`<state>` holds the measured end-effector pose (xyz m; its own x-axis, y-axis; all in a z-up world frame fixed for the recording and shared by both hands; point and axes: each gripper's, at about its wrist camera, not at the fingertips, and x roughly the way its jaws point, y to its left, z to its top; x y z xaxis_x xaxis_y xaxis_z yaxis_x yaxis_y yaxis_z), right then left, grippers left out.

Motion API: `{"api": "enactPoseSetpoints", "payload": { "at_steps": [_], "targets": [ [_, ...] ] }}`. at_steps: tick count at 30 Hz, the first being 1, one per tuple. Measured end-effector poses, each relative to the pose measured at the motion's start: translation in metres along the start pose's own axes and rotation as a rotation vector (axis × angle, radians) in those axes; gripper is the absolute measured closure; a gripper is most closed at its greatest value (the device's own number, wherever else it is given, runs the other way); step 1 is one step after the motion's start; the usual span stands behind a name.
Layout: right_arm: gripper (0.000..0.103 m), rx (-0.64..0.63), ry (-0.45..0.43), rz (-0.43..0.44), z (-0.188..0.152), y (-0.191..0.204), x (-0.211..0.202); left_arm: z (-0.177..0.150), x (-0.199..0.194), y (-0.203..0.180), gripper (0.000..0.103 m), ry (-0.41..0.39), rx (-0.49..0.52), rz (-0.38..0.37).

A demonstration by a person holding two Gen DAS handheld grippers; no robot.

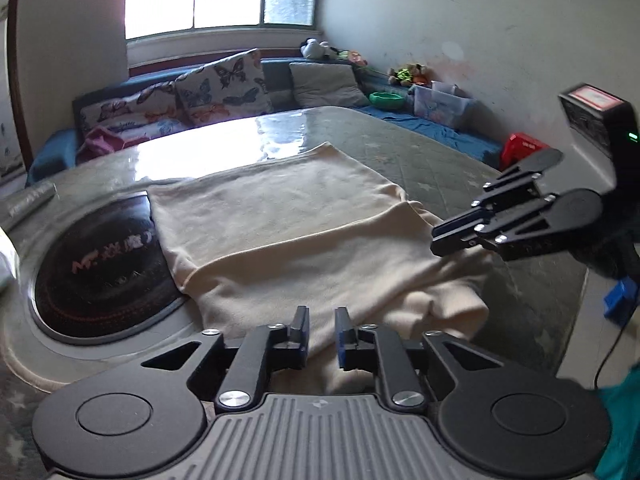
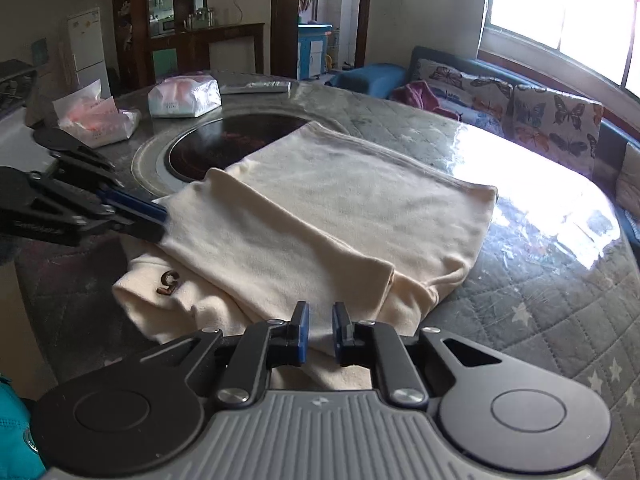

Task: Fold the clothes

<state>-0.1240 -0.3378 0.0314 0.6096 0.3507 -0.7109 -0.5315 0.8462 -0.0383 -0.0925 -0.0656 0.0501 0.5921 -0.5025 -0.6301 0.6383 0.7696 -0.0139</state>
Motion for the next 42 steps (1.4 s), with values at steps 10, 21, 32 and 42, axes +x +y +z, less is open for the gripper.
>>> {"api": "enactPoseSetpoints", "payload": {
  "at_steps": [10,21,32,42],
  "targets": [
    [0.081,-0.031,0.020,0.007,0.002,0.001,-0.012,-0.028,0.002,-0.038,0.073,0.015,0.323,0.022],
    [0.056,-0.229,0.056,0.015,-0.006,0.021,-0.038,-0.013,0.013,-0.029,0.093,-0.058,0.276,-0.018],
    [0.049,-0.356,-0.011,0.043,-0.007,0.035,-0.010,0.032,0.032,0.014,0.094,-0.074,0.041,-0.065],
    [0.092,-0.164,-0.002,0.120,0.010,0.009,0.002,0.002,0.014,0.010,0.083,-0.045,0.102,-0.064]
  ]
}}
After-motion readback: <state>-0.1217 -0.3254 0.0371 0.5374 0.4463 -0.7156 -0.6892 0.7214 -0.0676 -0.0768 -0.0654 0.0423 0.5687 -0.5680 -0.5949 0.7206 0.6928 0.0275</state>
